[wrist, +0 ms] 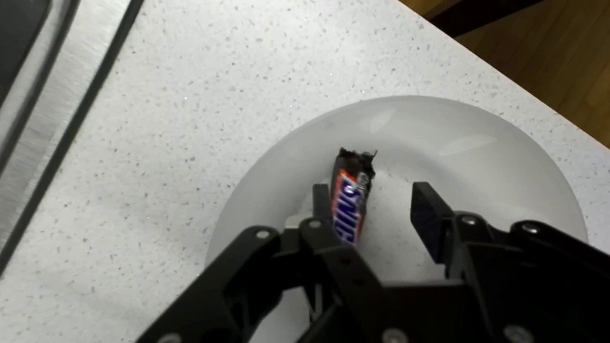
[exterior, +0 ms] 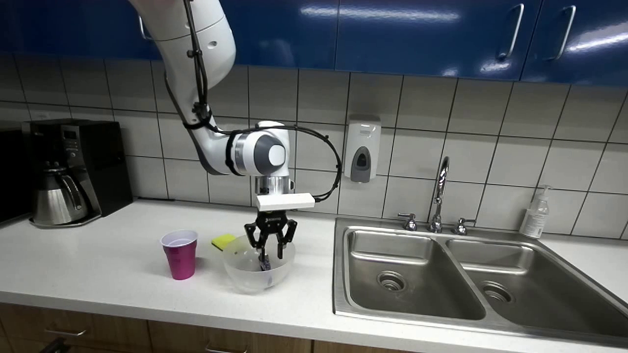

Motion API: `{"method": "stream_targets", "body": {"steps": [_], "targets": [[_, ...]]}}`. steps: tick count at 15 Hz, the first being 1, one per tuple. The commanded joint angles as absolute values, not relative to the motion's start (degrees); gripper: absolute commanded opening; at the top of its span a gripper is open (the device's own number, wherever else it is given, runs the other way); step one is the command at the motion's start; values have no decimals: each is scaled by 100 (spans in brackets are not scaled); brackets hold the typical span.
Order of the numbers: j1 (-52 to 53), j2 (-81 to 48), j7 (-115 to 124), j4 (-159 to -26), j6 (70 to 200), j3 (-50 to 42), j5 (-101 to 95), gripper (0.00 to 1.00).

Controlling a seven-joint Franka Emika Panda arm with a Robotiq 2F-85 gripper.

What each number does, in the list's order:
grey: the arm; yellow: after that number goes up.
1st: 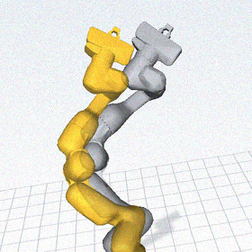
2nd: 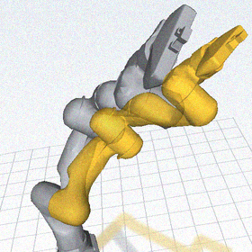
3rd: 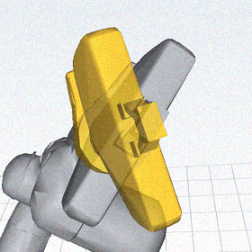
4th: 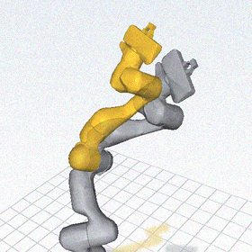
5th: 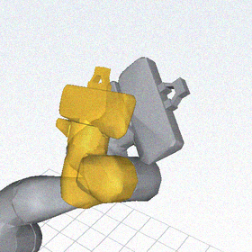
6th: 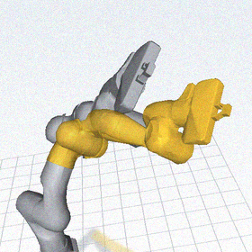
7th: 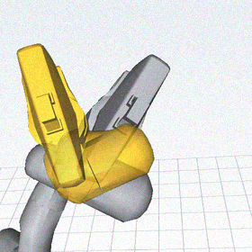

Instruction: Put the chocolate bar inside the plastic bowl

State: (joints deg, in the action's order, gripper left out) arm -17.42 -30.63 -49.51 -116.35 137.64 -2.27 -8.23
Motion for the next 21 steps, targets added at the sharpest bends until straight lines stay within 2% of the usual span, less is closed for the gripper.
{"method": "stream_targets", "body": {"steps": [1, 2, 4, 13, 21], "targets": [[-1665, -3062, -4992, -11610, 13871, -321, -967, 80], [-1664, -3040, -4988, -11623, 13900, -326, -986, 89], [-1641, -2975, -4935, -11656, 13945, -354, -1039, 100], [-1257, -2340, -3964, -12002, 13756, -689, -1364, 100], [-1157, -1472, -3411, -12753, 13609, -548, -1126, 100]]}}
